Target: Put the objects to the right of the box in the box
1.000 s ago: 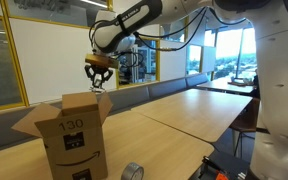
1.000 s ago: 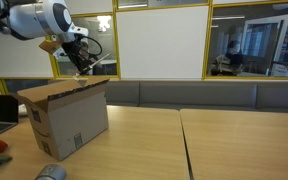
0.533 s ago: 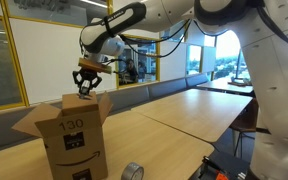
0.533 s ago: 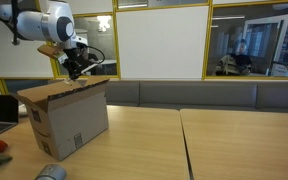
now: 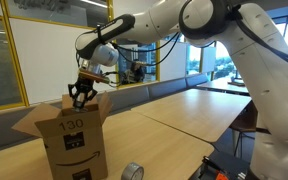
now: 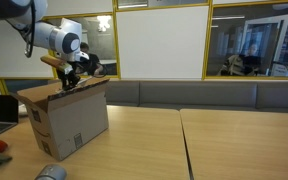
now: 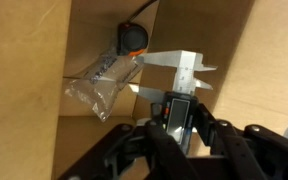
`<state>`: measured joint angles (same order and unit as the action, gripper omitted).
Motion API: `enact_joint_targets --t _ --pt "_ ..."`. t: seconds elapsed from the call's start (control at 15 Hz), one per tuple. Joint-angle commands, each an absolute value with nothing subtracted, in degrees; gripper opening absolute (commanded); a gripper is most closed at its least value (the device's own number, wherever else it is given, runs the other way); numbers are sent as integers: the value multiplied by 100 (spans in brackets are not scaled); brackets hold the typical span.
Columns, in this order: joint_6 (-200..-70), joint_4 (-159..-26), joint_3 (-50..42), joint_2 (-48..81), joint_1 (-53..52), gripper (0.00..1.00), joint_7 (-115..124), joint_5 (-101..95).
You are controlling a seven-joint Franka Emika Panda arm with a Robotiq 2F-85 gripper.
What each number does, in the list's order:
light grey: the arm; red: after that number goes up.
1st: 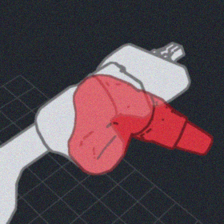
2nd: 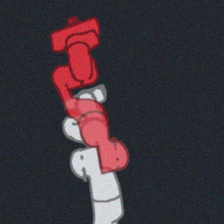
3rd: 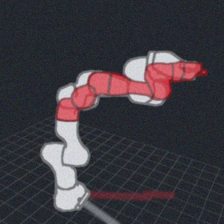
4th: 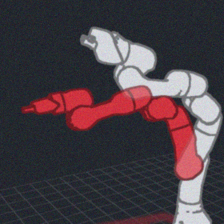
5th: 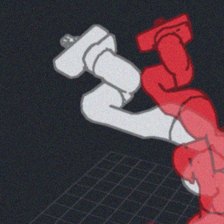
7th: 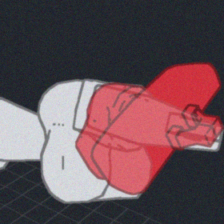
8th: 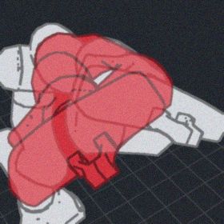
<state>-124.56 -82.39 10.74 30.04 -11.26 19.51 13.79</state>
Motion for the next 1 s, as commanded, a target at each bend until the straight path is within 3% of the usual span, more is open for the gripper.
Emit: enact_joint_targets --t 0.0,0.07,0.4,0.93 --pt "-11866 -7617 1109 3407 -1074 52 1652 1670" --pt "-11747 -7549 1099 3472 -1074 64 1641 1697" --pt "-11243 -7201 1056 3681 -1086 99 1683 1704" --pt "-11531 -7865 600 2833 -1315 99 2619 1250"
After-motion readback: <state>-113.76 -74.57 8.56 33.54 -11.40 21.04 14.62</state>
